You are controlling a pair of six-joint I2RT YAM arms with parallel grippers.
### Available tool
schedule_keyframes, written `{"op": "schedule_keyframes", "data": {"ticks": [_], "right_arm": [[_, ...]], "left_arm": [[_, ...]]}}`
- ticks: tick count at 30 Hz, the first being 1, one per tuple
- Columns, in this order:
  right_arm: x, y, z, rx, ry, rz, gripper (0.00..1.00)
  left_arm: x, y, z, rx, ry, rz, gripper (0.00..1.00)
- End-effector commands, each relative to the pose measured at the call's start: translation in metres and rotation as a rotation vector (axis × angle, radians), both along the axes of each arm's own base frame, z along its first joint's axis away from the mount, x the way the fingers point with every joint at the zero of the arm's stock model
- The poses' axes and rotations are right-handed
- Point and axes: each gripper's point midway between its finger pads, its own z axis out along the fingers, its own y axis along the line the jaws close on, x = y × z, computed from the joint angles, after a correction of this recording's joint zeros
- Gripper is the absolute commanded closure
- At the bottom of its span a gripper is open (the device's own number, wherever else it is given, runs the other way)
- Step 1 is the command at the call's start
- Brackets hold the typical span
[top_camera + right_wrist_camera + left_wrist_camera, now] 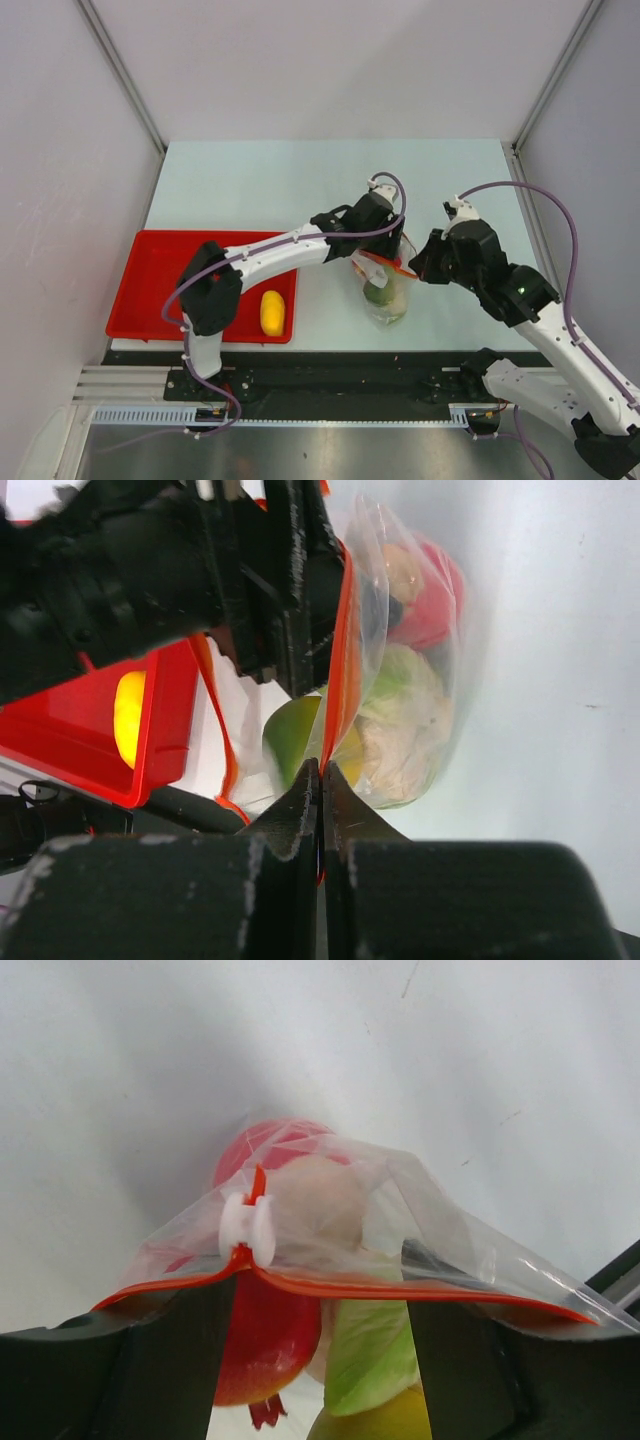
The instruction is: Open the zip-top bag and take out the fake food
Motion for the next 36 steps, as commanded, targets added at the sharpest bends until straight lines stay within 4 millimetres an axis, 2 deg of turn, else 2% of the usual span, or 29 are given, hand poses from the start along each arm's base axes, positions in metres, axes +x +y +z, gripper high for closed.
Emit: {"op": "schedule_keyframes", "data": {"ticks": [1,6,11,12,15,16,18,19,20,22,23,25,26,27,29,30,32,33,35,36], "right_arm": [[-0.004,-0.002,0.02,0.042,-0.039,0.014,1.0],[-0.009,-0.003,0.017,0.045,-0.015,0.023,1.0],[-0.012,-0.008,0.016,0.04,-0.008,0.009,1.0],[-0.013,-0.008,0.016,0.043,-0.006,0.007,1.0],[-0.013,-0.009,0.016,0.046,-0.003,0.001,1.0],[-0.013,-0.01,0.015,0.04,0.001,-0.006,1.0],[-0.014,-0.012,0.015,0.039,-0.004,-0.009,1.0],[-0.013,-0.013,0.015,0.033,-0.007,-0.012,1.0],[-0.013,-0.013,0.015,0.029,-0.012,-0.012,1.0],[-0.01,-0.016,0.014,0.002,-0.024,-0.011,1.0],[-0.009,-0.017,0.013,-0.004,-0.028,-0.013,1.0],[-0.006,-0.018,0.014,-0.015,-0.042,-0.016,1.0],[-0.004,-0.018,0.012,-0.025,-0.037,-0.02,1.0],[-0.003,-0.019,0.012,-0.031,-0.037,-0.027,1.0],[0.0,-0.021,0.006,-0.062,-0.029,-0.031,1.0],[0.001,-0.022,0.005,-0.071,-0.03,-0.029,1.0],[0.003,-0.024,0.002,-0.097,-0.035,-0.024,1.0],[0.006,-0.023,0.002,-0.104,-0.038,-0.022,1.0],[0.009,-0.026,0.002,-0.118,-0.053,-0.033,1.0],[0.01,-0.027,0.003,-0.122,-0.058,-0.039,1.0]], "left_arm": [[0.023,-0.002,-0.008,0.019,-0.045,0.067,0.29],[0.036,-0.005,-0.017,0.021,-0.076,0.12,0.37],[0.044,-0.01,-0.011,0.025,-0.107,0.111,0.55],[0.044,-0.01,-0.01,0.024,-0.108,0.108,0.63],[0.038,-0.009,-0.007,0.015,-0.094,0.095,0.71],[0.035,-0.009,0.0,-0.003,-0.091,0.087,0.73],[0.027,-0.007,0.002,-0.014,-0.077,0.069,0.75],[0.022,-0.006,0.016,-0.037,-0.085,0.062,0.75],[0.017,-0.005,0.016,-0.047,-0.074,0.042,0.75],[0.008,-0.006,0.029,-0.09,-0.065,0.015,0.73],[-0.004,-0.006,0.043,-0.127,-0.051,-0.02,0.73],[-0.015,-0.007,0.057,-0.17,-0.036,-0.06,0.71],[-0.02,-0.003,0.076,-0.206,-0.051,-0.064,0.71],[-0.033,-0.007,0.086,-0.243,-0.031,-0.117,0.69],[-0.043,-0.003,0.106,-0.294,-0.044,-0.139,0.66],[-0.056,-0.001,0.13,-0.357,-0.053,-0.191,0.64],[-0.067,0.001,0.148,-0.412,-0.054,-0.226,0.64],[-0.078,0.005,0.167,-0.46,-0.06,-0.26,0.62],[-0.089,0.01,0.176,-0.501,-0.052,-0.278,0.62],[-0.096,0.018,0.189,-0.529,-0.069,-0.285,0.62]]}}
